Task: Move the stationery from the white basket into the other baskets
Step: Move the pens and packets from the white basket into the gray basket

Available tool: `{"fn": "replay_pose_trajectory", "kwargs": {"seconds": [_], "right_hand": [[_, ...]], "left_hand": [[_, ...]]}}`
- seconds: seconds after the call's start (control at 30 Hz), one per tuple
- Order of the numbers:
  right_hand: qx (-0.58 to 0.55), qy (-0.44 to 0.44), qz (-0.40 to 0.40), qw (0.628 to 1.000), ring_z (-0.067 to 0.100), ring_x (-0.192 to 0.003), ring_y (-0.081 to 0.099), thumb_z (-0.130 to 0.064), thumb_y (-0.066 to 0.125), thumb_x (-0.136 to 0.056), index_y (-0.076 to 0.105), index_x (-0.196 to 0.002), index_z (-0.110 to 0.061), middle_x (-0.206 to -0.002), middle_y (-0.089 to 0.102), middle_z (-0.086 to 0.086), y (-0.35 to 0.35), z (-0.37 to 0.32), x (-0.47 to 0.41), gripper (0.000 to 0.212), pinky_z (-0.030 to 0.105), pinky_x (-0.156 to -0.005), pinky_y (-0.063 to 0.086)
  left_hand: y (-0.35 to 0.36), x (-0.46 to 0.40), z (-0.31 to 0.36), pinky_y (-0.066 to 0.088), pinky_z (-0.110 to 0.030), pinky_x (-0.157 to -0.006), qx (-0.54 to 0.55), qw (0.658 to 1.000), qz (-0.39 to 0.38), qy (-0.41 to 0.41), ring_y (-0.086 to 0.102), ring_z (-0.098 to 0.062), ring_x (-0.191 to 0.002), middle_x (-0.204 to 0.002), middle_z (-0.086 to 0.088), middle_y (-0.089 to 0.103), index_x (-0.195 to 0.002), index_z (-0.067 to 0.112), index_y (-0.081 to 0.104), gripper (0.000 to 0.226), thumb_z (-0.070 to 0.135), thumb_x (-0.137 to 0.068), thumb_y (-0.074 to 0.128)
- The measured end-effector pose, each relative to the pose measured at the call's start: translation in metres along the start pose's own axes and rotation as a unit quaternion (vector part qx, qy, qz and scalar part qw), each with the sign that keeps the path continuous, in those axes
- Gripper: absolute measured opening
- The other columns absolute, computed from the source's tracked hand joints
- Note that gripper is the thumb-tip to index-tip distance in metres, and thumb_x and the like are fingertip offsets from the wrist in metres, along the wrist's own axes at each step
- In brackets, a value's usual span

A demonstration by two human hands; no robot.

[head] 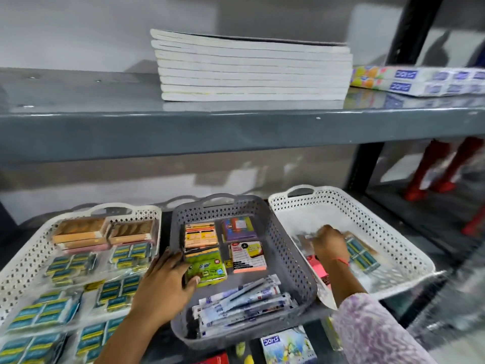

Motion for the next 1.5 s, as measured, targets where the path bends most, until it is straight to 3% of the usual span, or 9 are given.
{"fn": "replay_pose_trajectory", "kwargs": {"seconds": [0.17,0.4,0.57,0.7,0.87,1.03,1.2,1.33,1.5], "right_hand": [[0.096,0.086,0.022,0.991,0.039,-0.124,0.050,-0.013,0.041,-0.093,0.048,-0.128,0.000,-0.135,0.052,0.023,-0.009,0.030,0.007,0.038,0.046,-0.100,0.044],[0.083,0.095,0.002,0.992,0.037,-0.111,0.061,-0.003,0.039,-0.092,0.052,-0.125,0.001,-0.121,0.062,0.023,-0.007,0.034,0.002,0.035,0.045,-0.090,0.050],[-0.055,-0.033,0.043,0.997,0.031,-0.088,0.066,-0.002,0.055,-0.082,0.070,-0.093,-0.001,-0.096,0.070,0.022,-0.025,0.010,-0.005,0.019,0.028,-0.073,0.051],[-0.198,-0.185,-0.131,0.954,0.017,-0.068,0.055,0.000,0.069,-0.077,0.070,-0.074,-0.015,-0.077,0.065,0.008,-0.048,-0.047,0.025,0.015,0.013,-0.057,0.041],[0.060,-0.336,-0.377,0.861,0.009,-0.078,0.056,-0.003,0.065,-0.082,0.068,-0.107,0.006,-0.111,0.070,0.019,-0.013,-0.083,0.084,0.027,0.004,-0.067,0.040],[0.152,-0.325,-0.461,0.812,0.012,-0.090,0.052,-0.001,0.064,-0.083,0.066,-0.113,0.005,-0.121,0.066,0.020,0.024,-0.075,0.104,0.031,0.012,-0.065,0.038],[0.066,-0.293,-0.423,0.855,0.010,-0.088,0.055,-0.009,0.063,-0.085,0.067,-0.111,-0.002,-0.118,0.068,0.013,0.004,-0.070,0.093,0.027,0.012,-0.071,0.040],[-0.054,-0.199,-0.239,0.949,0.020,-0.083,0.061,-0.019,0.057,-0.089,0.065,-0.082,-0.009,-0.090,0.068,0.010,-0.024,-0.059,0.050,0.015,0.023,-0.075,0.048],[0.210,-0.032,-0.108,0.971,0.034,-0.110,0.060,-0.017,0.042,-0.092,0.056,-0.111,0.002,-0.128,0.054,0.029,-0.024,-0.002,0.008,0.030,0.040,-0.094,0.048]], "left_hand": [[0.000,0.002,0.000,0.013,-0.037,-0.119,0.005,1.000,0.007,0.009,0.023,-0.022,-0.143,-0.148,-0.002,0.041,-0.129,0.020,0.052,0.055,0.051,-0.086,0.037],[-0.003,0.003,0.001,0.015,-0.036,-0.118,0.007,1.000,0.019,0.006,0.026,-0.021,-0.140,-0.144,-0.003,0.045,-0.127,0.017,0.055,0.044,0.041,-0.090,0.048],[-0.005,0.004,0.003,0.015,-0.036,-0.119,0.014,1.000,0.017,0.001,0.026,-0.020,-0.141,-0.145,-0.002,0.044,-0.126,0.019,0.055,0.044,0.042,-0.089,0.047],[-0.006,0.005,0.005,0.016,-0.037,-0.118,0.026,0.999,0.023,-0.005,0.027,-0.021,-0.141,-0.145,-0.003,0.045,-0.124,0.018,0.056,0.047,0.045,-0.088,0.045],[-0.011,0.007,0.008,0.019,-0.036,-0.117,0.046,0.998,0.031,-0.019,0.030,-0.022,-0.139,-0.142,-0.004,0.048,-0.123,0.018,0.058,0.048,0.046,-0.086,0.044],[-0.012,0.008,0.009,0.026,-0.036,-0.114,0.052,0.997,0.036,-0.035,0.034,-0.023,-0.137,-0.144,-0.007,0.045,-0.120,0.017,0.060,0.044,0.045,-0.088,0.048],[-0.012,0.007,0.011,0.026,-0.038,-0.115,0.059,0.996,0.036,-0.049,0.029,-0.025,-0.140,-0.153,-0.008,0.031,-0.125,0.017,0.057,0.044,0.041,-0.089,0.051],[-0.012,0.008,0.010,0.024,-0.038,-0.116,0.062,0.996,0.029,-0.057,0.026,-0.024,-0.142,-0.154,-0.008,0.027,-0.127,0.018,0.054,0.045,0.042,-0.089,0.050],[-0.013,0.008,0.010,0.023,-0.039,-0.116,0.058,0.996,0.019,-0.062,0.026,-0.025,-0.142,-0.155,-0.008,0.024,-0.128,0.018,0.053,0.047,0.043,-0.089,0.049]]}}
Point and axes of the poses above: each hand's wrist, its own x-axis away from the middle knuckle, its own y-axis out of the palm, z = x × y, the point moved 2 cm from there along -x, towards the middle knuckle
